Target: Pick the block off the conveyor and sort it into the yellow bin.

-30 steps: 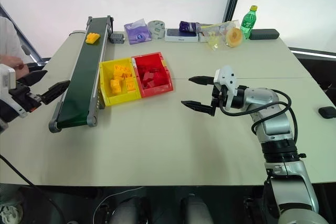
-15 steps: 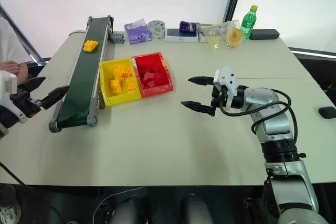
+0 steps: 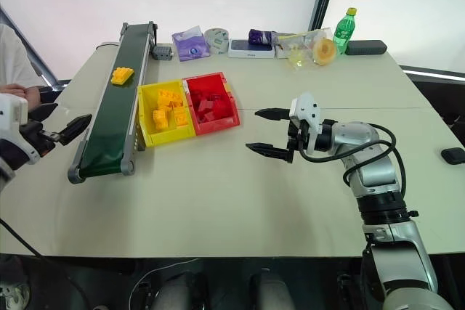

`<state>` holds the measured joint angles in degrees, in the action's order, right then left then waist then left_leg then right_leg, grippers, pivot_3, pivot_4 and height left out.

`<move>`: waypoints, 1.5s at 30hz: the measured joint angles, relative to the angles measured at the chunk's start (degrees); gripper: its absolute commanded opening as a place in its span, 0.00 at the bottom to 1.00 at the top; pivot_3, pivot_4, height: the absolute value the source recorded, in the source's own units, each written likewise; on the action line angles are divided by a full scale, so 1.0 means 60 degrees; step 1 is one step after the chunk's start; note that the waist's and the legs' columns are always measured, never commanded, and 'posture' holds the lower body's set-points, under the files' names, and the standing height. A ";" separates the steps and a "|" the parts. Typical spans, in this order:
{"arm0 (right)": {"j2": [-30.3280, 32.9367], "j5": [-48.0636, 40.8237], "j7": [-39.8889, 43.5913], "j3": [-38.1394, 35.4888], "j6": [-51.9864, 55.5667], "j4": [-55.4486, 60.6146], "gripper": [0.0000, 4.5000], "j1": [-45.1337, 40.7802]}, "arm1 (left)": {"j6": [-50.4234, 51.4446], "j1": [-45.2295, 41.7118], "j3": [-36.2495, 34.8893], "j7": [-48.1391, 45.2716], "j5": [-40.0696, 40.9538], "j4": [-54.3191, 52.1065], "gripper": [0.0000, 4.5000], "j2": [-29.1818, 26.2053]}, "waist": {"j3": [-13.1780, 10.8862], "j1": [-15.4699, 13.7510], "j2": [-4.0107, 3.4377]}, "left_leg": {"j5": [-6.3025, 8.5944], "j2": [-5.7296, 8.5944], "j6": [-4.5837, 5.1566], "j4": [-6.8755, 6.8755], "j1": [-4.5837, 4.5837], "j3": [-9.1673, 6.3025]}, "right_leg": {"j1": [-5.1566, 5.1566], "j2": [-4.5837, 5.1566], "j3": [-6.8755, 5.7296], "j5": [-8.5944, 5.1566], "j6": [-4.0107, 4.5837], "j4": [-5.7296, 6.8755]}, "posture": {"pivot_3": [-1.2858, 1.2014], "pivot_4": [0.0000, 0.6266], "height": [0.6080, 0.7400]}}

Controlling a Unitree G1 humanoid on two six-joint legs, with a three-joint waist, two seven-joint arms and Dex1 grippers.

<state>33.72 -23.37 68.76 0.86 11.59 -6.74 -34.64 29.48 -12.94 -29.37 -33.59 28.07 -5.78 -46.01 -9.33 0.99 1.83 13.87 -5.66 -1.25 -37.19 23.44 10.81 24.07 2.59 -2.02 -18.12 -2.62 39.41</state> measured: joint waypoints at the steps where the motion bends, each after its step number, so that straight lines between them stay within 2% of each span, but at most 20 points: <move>1: -0.0006 -0.0001 -0.0016 0.0001 0.0014 0.0016 1.00 0.0000 | -0.0005 -0.0154 0.0123 0.0008 -0.0052 0.0140 0.99 0.0001 | 0.0000 -0.0010 0.0000 | 0.0000 0.0000 0.0000 0.0000 0.0000 0.0000 | 0.0000 0.0000 0.0000 0.0000 0.0000 0.0000 | 0.52 0.24 1.00; 16: -0.0010 0.0001 -0.0037 0.0073 0.0015 0.0060 1.00 -0.0111 | 0.0068 -0.2754 0.1425 0.0172 -0.0529 0.3097 0.99 0.0366 | 0.0000 -0.0008 0.0000 | 0.0000 0.0012 0.0000 -0.0006 0.0002 0.0006 | 0.0003 -0.0011 -0.0002 0.0001 -0.0002 0.0002 | 0.52 0.24 1.00; 25: 0.0008 0.0001 -0.0121 0.0070 0.0013 0.0072 1.00 -0.0080 | 0.0078 -0.3457 0.2239 -0.0004 -0.1190 0.4211 0.99 0.0365 | 0.0000 -0.0009 0.0000 | 0.0000 0.0015 0.0000 -0.0009 0.0003 0.0009 | 0.0004 -0.0013 -0.0002 0.0001 -0.0003 0.0003 | 0.52 0.24 1.00; 35: 0.0005 0.0001 -0.0167 0.0071 0.0013 0.0178 1.00 0.0020 | 0.0947 -0.3596 0.2707 -0.0244 -0.1440 0.4323 0.99 0.0327 | 0.0000 0.0004 0.0000 | 0.0000 0.0015 0.0000 -0.0010 0.0003 0.0009 | 0.0005 -0.0015 -0.0002 0.0001 -0.0003 0.0006 | 0.52 0.24 1.00; 36: 0.0004 0.0001 -0.0170 0.0071 0.0013 0.0185 1.00 0.0020 | 0.1032 -0.3582 0.2798 -0.0303 -0.1466 0.4322 0.88 0.0314 | 0.0000 -0.0001 0.0000 | 0.0000 0.0015 0.0000 -0.0010 0.0003 0.0009 | 0.0005 -0.0016 -0.0002 0.0001 -0.0003 0.0006 | 0.52 0.24 1.00; 38: 0.0004 0.0000 -0.0182 0.0070 0.0014 0.0215 1.00 0.0022 | 0.1115 -0.3561 0.2839 -0.0450 -0.1483 0.4282 0.72 0.0229 | 0.0000 -0.0002 0.0000 | -0.0001 0.0015 -0.0001 -0.0010 0.0003 0.0009 | 0.0005 -0.0015 -0.0003 0.0001 -0.0003 0.0007 | 0.52 0.24 1.00; 41: 0.0001 -0.0001 -0.0194 0.0070 0.0015 0.0273 1.00 0.0028 | 0.1213 -0.3509 0.2899 -0.0571 -0.1562 0.4157 0.37 0.0143 | 0.0000 -0.0025 0.0000 | -0.0001 0.0016 -0.0001 -0.0017 0.0003 0.0007 | 0.0003 -0.0015 -0.0003 0.0001 -0.0003 0.0012 | 0.52 0.24 1.00; 42: 0.0000 -0.0001 -0.0194 0.0070 0.0015 0.0284 1.00 0.0030 | 0.1222 -0.3509 0.2896 -0.0572 -0.1572 0.4155 0.29 0.0142 | 0.0000 -0.0030 0.0000 | -0.0001 0.0016 0.0000 -0.0021 0.0003 0.0008 | 0.0003 -0.0014 -0.0003 0.0001 -0.0003 0.0015 | 0.52 0.24 1.00; 45: 0.0001 -0.0001 -0.0206 0.0070 0.0015 0.0304 1.00 0.0059 | 0.1198 -0.3509 0.2888 -0.0586 -0.1664 0.4153 0.30 0.0142 | 0.0000 -0.0030 0.0000 | -0.0001 0.0016 0.0000 -0.0026 0.0003 0.0006 | 0.0003 -0.0013 -0.0003 0.0001 -0.0003 0.0022 | 0.52 0.24 1.00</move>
<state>33.73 -23.38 67.52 1.28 11.68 -4.92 -34.28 36.67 -34.00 -12.04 -37.11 18.09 19.14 -45.15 -9.33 0.82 1.83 13.87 -5.57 -1.25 -37.34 23.46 10.84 24.09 2.51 -2.04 -18.12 -2.64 39.54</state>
